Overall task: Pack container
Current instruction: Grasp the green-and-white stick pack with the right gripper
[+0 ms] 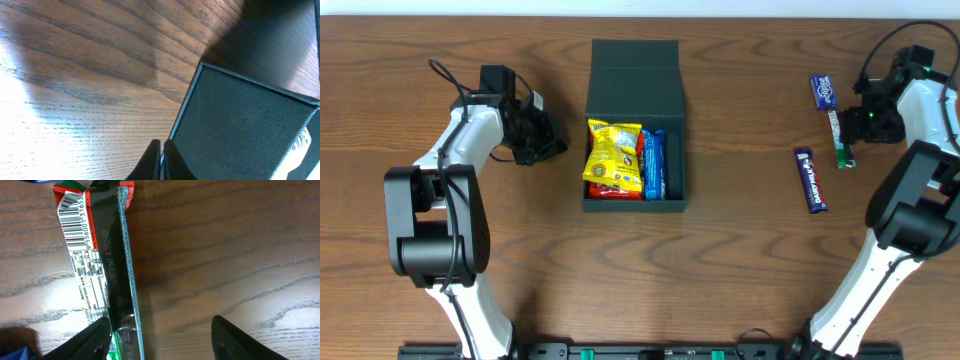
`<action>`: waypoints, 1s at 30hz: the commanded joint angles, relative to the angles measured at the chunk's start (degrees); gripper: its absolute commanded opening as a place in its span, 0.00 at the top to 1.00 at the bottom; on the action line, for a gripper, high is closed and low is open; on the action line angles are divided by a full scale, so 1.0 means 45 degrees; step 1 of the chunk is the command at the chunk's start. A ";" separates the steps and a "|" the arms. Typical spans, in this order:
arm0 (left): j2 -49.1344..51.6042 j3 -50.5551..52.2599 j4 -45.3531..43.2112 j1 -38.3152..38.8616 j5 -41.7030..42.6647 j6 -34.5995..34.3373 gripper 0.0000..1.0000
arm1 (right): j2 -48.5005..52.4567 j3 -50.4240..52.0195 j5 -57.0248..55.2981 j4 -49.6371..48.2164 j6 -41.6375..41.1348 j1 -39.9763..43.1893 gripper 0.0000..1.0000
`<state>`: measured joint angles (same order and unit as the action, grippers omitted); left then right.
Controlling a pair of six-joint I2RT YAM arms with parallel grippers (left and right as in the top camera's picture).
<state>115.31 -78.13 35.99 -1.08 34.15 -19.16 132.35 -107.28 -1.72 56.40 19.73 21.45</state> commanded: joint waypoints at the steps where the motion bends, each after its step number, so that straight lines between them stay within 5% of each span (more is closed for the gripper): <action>1: 0.0170 0.0155 0.0092 -0.0049 0.0005 -0.0087 0.94 | -0.0039 -0.0112 -0.0379 -0.0044 -0.0777 -0.0170 0.35; 17: 0.0170 0.0155 -0.0015 -0.0053 -0.0005 -0.0083 0.94 | -0.0282 -0.0223 0.1821 0.0102 -0.0316 -0.0291 0.26; 30: 0.0170 0.0155 -0.0010 -0.0053 -0.0005 -0.0083 0.94 | -0.0126 0.0335 0.1899 -0.0641 -0.0432 -0.0316 0.35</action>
<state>115.31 -78.13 35.88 -1.08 34.15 -19.49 132.35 -106.30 5.82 53.78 17.61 21.02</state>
